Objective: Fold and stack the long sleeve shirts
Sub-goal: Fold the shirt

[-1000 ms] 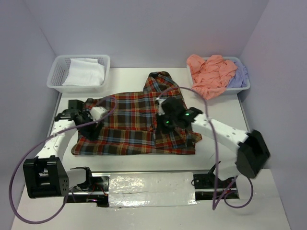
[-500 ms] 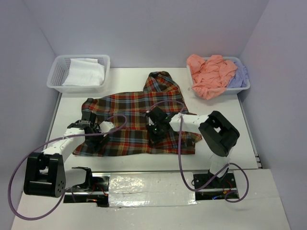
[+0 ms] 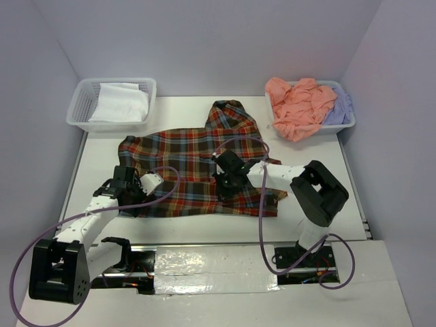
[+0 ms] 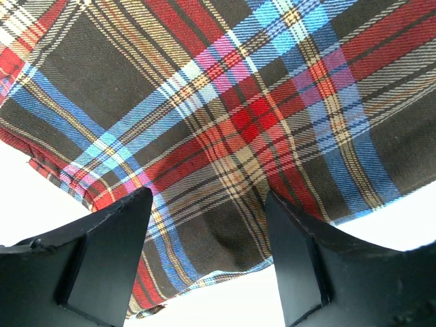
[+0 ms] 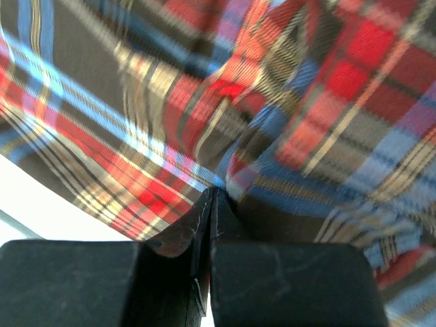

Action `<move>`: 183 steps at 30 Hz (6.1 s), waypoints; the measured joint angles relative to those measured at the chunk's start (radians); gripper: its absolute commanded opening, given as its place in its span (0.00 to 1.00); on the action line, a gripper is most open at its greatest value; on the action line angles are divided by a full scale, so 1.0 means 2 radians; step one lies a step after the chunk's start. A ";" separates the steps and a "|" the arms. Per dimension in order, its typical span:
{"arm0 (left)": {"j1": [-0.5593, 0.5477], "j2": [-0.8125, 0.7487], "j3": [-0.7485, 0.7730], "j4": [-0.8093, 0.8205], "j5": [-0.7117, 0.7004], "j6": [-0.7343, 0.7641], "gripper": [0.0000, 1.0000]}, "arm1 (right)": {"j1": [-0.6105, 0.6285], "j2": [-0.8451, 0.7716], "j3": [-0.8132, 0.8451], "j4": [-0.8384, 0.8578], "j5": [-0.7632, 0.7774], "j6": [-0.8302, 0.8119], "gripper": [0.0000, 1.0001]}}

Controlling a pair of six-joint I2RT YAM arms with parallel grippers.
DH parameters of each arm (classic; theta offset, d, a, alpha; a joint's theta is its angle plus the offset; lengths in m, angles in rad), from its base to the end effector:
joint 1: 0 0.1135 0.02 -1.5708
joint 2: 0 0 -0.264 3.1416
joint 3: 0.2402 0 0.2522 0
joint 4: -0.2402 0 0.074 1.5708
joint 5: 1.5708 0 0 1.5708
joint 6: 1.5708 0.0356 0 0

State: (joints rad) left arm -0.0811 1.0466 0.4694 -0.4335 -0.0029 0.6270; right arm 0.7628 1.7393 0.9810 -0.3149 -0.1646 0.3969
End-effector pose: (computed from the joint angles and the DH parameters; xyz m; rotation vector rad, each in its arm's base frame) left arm 0.1835 -0.0148 0.1658 0.8988 2.4349 0.2049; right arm 0.2385 0.2360 0.1530 -0.5584 2.7006 0.5740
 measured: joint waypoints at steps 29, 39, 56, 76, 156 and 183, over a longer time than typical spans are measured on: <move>0.188 0.093 0.114 -0.112 -0.001 -0.044 0.99 | -0.280 -0.342 -0.197 -0.146 -0.016 0.078 0.79; 0.206 0.163 0.115 -0.090 -0.007 -0.052 0.53 | -0.282 -0.268 -0.231 -0.079 -0.037 0.112 0.55; 0.206 0.103 0.124 -0.223 -0.004 0.014 0.02 | -0.133 -0.324 -0.137 -0.250 0.076 0.165 0.00; 0.212 0.164 0.491 -0.351 0.109 0.043 0.85 | -0.110 -0.317 0.119 -0.431 0.138 0.099 0.03; 0.210 0.409 0.474 -0.114 0.148 -0.086 0.70 | -0.259 0.306 0.611 -0.210 0.019 0.179 0.78; 0.210 0.411 0.474 -0.122 0.152 -0.093 0.70 | -0.261 0.319 0.590 -0.178 0.051 0.216 0.77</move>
State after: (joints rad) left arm 0.3386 1.8687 1.4174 -0.6773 0.3012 0.4408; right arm 0.2413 2.3764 2.1609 -0.6701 -0.0616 0.8295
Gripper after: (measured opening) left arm 0.702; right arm 0.774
